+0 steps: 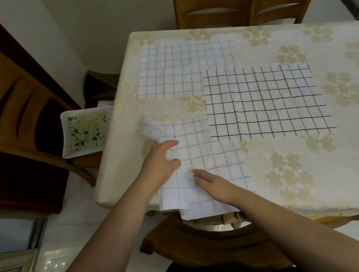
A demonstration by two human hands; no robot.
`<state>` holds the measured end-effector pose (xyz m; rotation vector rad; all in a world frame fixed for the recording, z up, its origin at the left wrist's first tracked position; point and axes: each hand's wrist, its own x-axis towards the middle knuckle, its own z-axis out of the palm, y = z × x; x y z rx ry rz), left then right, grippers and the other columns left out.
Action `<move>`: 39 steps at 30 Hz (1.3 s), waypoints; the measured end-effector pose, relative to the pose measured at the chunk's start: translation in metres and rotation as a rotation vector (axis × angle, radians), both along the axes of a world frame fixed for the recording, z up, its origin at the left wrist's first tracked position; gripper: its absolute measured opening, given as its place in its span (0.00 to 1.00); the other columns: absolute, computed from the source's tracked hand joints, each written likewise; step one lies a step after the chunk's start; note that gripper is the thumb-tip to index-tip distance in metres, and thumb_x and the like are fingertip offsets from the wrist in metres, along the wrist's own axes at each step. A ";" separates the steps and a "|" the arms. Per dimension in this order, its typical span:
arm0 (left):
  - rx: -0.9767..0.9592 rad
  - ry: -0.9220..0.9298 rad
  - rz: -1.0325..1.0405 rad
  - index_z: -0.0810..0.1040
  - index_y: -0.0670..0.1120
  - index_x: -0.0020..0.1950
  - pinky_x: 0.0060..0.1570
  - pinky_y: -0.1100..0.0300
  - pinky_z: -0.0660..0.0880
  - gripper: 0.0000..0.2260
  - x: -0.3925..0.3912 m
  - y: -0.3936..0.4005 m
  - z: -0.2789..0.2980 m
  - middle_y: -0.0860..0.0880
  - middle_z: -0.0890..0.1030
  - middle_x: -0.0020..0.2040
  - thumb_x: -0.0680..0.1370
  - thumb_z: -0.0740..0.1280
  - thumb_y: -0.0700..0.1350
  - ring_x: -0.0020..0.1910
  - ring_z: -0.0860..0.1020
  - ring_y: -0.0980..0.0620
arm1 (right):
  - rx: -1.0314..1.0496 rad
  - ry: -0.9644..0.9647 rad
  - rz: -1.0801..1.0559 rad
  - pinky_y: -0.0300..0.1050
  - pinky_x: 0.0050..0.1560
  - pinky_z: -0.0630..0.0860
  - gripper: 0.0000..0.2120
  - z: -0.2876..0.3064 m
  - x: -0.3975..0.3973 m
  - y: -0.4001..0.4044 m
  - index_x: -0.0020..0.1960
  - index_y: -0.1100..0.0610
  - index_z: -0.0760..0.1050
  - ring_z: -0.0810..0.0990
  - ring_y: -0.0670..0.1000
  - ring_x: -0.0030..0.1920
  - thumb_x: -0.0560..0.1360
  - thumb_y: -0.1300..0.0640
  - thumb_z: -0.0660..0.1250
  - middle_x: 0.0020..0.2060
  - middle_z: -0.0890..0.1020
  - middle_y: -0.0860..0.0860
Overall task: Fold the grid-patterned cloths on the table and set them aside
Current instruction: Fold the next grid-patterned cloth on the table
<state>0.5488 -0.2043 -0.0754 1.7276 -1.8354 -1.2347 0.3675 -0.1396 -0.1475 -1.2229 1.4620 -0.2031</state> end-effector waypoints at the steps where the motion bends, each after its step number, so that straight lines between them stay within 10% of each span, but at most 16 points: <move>1: -0.014 -0.019 -0.039 0.71 0.54 0.71 0.61 0.66 0.63 0.24 -0.014 0.003 0.002 0.49 0.66 0.71 0.76 0.67 0.38 0.70 0.67 0.51 | -0.001 -0.025 -0.040 0.38 0.67 0.57 0.25 0.001 -0.008 0.000 0.78 0.47 0.58 0.62 0.49 0.75 0.83 0.42 0.52 0.76 0.64 0.46; 14: 0.039 -0.130 -0.217 0.64 0.55 0.76 0.64 0.61 0.64 0.26 -0.125 0.025 -0.029 0.52 0.54 0.79 0.79 0.65 0.43 0.69 0.70 0.52 | 0.057 -0.365 -0.547 0.48 0.64 0.74 0.19 -0.002 -0.086 -0.001 0.70 0.51 0.70 0.79 0.50 0.59 0.83 0.46 0.52 0.61 0.79 0.50; 25: 0.054 -0.086 -0.077 0.67 0.54 0.74 0.55 0.65 0.70 0.20 -0.108 0.048 -0.039 0.52 0.68 0.72 0.82 0.62 0.48 0.57 0.72 0.60 | 0.101 -0.268 -0.679 0.59 0.63 0.76 0.43 -0.034 -0.103 -0.002 0.74 0.50 0.63 0.79 0.56 0.60 0.64 0.36 0.70 0.65 0.77 0.53; 33: 0.164 -0.160 0.199 0.69 0.51 0.72 0.50 0.64 0.70 0.18 -0.069 0.043 -0.070 0.48 0.73 0.69 0.82 0.61 0.47 0.59 0.73 0.54 | -0.021 -0.045 -0.628 0.46 0.41 0.78 0.22 -0.045 -0.122 -0.009 0.71 0.56 0.67 0.78 0.52 0.40 0.78 0.65 0.61 0.40 0.77 0.46; 39: 0.314 -0.220 0.481 0.70 0.43 0.72 0.64 0.54 0.70 0.21 -0.049 0.040 -0.096 0.42 0.74 0.68 0.80 0.64 0.47 0.64 0.74 0.44 | -0.151 0.046 -0.664 0.36 0.37 0.71 0.22 -0.050 -0.135 -0.007 0.70 0.56 0.69 0.77 0.48 0.44 0.76 0.64 0.63 0.50 0.80 0.50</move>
